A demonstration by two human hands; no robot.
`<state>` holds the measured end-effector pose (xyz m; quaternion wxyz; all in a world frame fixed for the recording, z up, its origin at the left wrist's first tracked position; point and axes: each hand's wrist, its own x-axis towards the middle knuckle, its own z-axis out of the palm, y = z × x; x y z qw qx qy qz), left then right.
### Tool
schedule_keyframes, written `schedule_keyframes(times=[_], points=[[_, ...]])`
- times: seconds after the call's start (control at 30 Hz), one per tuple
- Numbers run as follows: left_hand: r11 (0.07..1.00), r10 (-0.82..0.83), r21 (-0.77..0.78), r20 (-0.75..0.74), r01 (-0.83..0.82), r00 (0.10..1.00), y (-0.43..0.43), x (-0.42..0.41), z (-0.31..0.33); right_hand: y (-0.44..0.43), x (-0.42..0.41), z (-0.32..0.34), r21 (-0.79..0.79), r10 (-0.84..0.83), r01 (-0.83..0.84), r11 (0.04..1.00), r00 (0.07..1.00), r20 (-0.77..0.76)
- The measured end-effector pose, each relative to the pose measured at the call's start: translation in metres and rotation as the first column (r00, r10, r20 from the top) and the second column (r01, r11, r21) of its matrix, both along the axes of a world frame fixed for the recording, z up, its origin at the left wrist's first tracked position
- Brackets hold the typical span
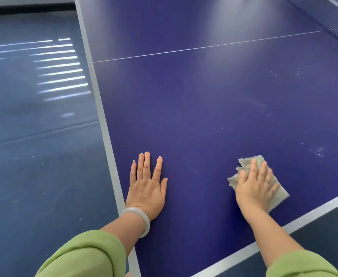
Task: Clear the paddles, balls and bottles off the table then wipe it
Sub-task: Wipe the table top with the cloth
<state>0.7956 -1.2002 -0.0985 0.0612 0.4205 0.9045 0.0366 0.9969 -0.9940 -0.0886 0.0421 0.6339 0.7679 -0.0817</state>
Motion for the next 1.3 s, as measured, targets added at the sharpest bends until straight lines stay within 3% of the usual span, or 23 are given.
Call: schedule_keyframes(times=[0.1,0.2,0.3,0.37,0.53,0.67,0.8,0.93,1.0,1.13,1.2,1.3], points=[[1.000,-0.001,-0.004,0.002,0.001,1.000,0.000,0.000,0.001,-0.035,0.000,0.001,0.037,-0.052,0.053,0.998,0.999,-0.014],[1.000,-0.013,-0.007,0.008,0.013,1.000,0.000,0.000,0.003,-0.099,-0.015,0.002,0.069,0.216,-0.214,0.974,0.976,-0.019],[1.000,-0.018,-0.013,0.000,0.018,1.000,0.000,-0.001,0.004,-0.123,0.009,0.002,0.037,0.528,-0.527,0.849,0.849,0.000],[1.000,-0.009,-0.025,0.001,0.009,1.000,-0.001,-0.001,0.005,-0.103,0.039,0.002,0.029,0.594,-0.595,0.803,0.804,0.025],[0.999,-0.001,-0.040,0.018,0.002,1.000,-0.001,0.001,0.007,-0.040,0.090,0.000,0.030,0.259,-0.261,0.965,0.965,0.053],[1.000,0.000,0.009,0.024,0.000,1.000,-0.001,-0.003,0.008,-0.037,0.087,-0.002,0.058,0.235,-0.239,0.969,0.969,0.075],[0.988,0.098,0.109,0.132,-0.113,0.986,0.021,0.020,0.025,-0.034,0.094,-0.002,0.076,0.303,-0.306,0.949,0.952,0.048],[0.976,-0.014,0.214,0.228,-0.036,0.974,0.084,0.098,0.042,-0.025,0.111,-0.001,0.069,0.500,-0.500,0.863,0.866,0.009],[0.978,0.062,0.171,0.294,-0.116,0.954,0.120,0.138,0.040,-0.008,0.128,-0.001,0.060,0.617,-0.616,0.786,0.787,-0.003],[0.943,0.300,0.070,0.251,-0.326,0.920,0.168,0.182,0.029,0.051,0.163,-0.003,0.061,0.729,-0.728,0.683,0.684,0.006],[0.932,0.346,0.053,0.163,-0.359,0.924,0.174,0.189,0.020,0.091,0.175,-0.003,0.061,0.696,-0.697,0.714,0.717,0.037],[0.932,0.360,0.022,0.065,-0.362,0.931,0.176,0.191,0.010,0.139,0.181,-0.004,0.020,0.437,-0.438,0.899,0.899,0.034]])
